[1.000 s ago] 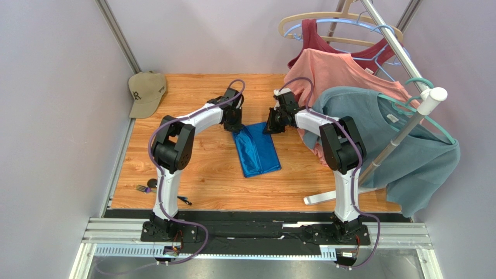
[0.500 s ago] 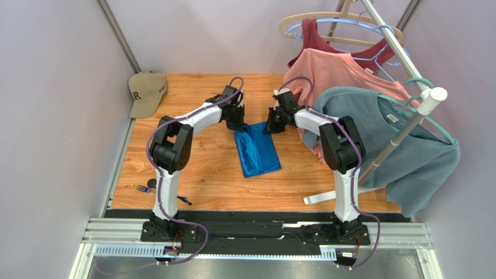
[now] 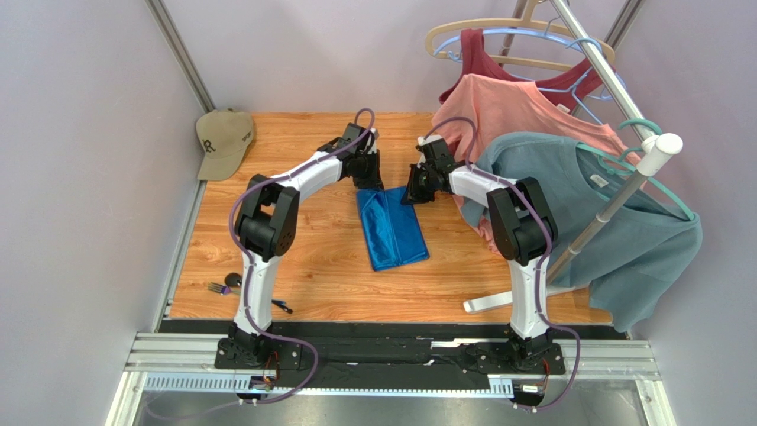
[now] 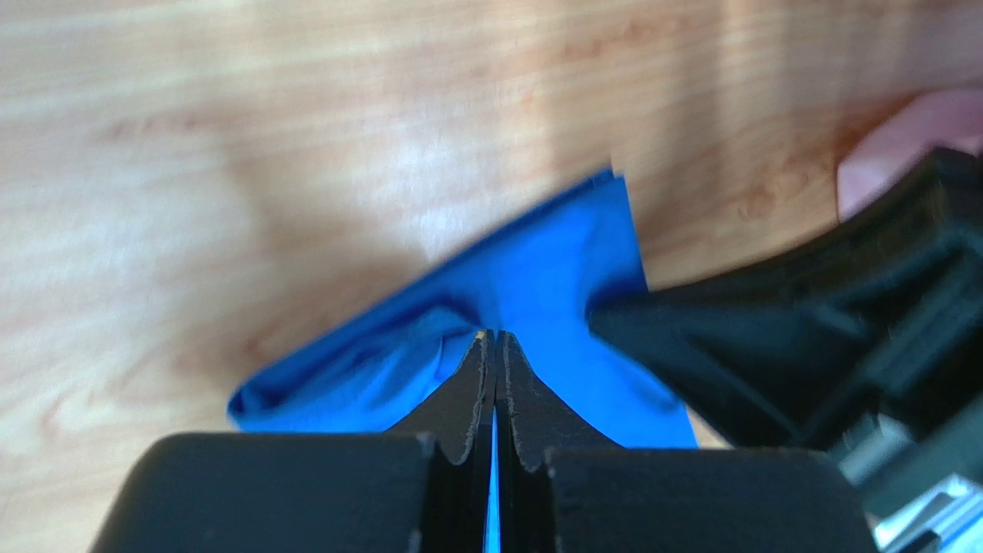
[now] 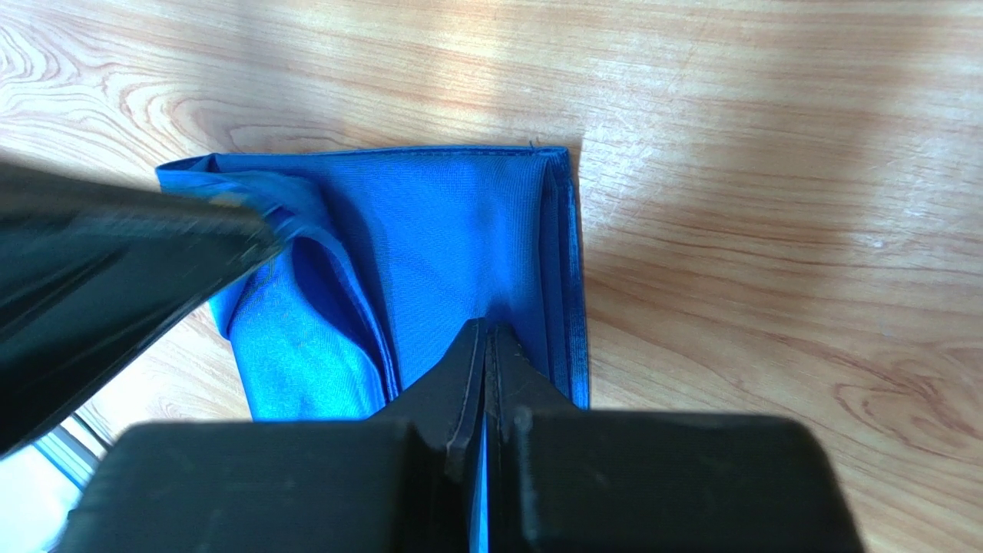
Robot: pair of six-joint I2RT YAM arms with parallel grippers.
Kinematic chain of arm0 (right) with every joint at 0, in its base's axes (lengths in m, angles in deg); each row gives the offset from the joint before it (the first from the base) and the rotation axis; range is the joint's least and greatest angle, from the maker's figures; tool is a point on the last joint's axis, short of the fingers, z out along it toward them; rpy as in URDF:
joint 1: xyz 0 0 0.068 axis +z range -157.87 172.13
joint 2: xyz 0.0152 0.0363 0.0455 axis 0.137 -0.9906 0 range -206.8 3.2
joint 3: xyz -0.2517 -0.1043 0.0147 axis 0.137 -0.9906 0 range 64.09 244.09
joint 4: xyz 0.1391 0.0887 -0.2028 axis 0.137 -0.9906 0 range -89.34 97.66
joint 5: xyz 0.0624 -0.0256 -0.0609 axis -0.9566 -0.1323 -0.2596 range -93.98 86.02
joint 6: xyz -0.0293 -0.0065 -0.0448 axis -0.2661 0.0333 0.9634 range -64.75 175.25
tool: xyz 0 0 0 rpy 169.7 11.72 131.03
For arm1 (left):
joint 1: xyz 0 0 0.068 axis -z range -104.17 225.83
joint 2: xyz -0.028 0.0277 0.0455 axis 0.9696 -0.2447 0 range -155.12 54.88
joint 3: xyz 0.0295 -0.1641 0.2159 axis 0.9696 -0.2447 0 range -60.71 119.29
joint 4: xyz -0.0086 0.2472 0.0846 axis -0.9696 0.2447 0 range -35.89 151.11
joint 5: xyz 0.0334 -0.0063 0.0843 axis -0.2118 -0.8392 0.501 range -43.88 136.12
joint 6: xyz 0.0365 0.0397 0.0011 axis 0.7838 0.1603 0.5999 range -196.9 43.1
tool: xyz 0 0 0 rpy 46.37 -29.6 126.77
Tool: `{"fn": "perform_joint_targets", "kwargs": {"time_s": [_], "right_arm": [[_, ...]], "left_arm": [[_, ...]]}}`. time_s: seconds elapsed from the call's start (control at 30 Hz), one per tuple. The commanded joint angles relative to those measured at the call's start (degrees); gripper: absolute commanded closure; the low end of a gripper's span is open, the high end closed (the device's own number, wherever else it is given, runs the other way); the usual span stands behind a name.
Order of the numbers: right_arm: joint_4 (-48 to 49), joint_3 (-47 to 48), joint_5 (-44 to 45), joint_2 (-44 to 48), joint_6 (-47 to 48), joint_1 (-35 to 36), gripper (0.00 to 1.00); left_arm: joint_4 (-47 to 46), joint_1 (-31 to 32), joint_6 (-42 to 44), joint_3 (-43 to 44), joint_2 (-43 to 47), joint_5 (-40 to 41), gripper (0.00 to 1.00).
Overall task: Fold the napkin into a case and place the utensils inside
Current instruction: Smooth out the 2/3-rectangle-folded napkin at the center of the board.
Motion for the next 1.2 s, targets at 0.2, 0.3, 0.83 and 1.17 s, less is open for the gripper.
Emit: {"fn": "perform_joint_targets", "kwargs": {"time_s": [0.2,0.3,0.83,1.17], "right_arm": [[-2.88,1.38,2.47,-2.9,1.47,1.07,1.0],[-2.88,1.21,2.64,-2.46,1.47,1.08,1.0],[-7.53,4.54,-0.17,4.31,3.58,1.08,1.0],[-7.37,-1.77,-5.7,12.39,3.41,2.13,0.88]], "left_arm": [[-2.93,-0.2,0.62,4.92,-6.27,-0.57,1.0],[-4.34,-0.2,1.5,4.48,-7.15,-0.74,1.0],[-0.21,-0.2,0.8,1.5,10.07,-2.59,0.82],[-4.07,-0.2,-2.54,-5.72,7.71,-5.49,1.0]]}}
